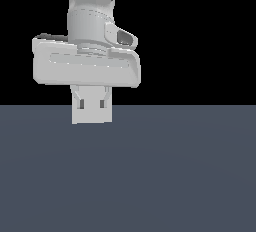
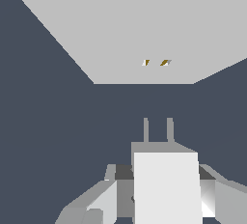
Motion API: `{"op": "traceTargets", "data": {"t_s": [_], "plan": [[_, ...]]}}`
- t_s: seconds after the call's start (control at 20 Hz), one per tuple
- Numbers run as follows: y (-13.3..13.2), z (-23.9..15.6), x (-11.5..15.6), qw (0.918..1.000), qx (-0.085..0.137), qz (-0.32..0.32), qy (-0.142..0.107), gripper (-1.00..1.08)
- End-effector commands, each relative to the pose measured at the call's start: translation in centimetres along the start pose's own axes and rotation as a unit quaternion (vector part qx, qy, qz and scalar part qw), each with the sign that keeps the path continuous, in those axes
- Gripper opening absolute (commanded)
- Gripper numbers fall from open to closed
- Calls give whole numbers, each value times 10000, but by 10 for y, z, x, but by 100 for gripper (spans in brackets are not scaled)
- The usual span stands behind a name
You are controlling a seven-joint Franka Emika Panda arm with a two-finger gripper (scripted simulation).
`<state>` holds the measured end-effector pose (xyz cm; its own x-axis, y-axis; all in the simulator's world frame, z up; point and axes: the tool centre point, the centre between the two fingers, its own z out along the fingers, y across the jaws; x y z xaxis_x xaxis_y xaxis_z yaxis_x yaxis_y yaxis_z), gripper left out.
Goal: Plug the charger into the wall socket.
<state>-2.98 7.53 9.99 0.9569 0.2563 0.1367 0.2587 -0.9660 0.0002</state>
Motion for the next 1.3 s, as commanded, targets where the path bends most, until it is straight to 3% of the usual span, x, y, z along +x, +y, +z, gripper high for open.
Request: {"op": "traceTargets", "data": {"t_s": [0.0,1.25], "plan": [[0,0,0,10000,-1,7,0,-100],[0,7,50,10000,0,7,-1,-100]]}}
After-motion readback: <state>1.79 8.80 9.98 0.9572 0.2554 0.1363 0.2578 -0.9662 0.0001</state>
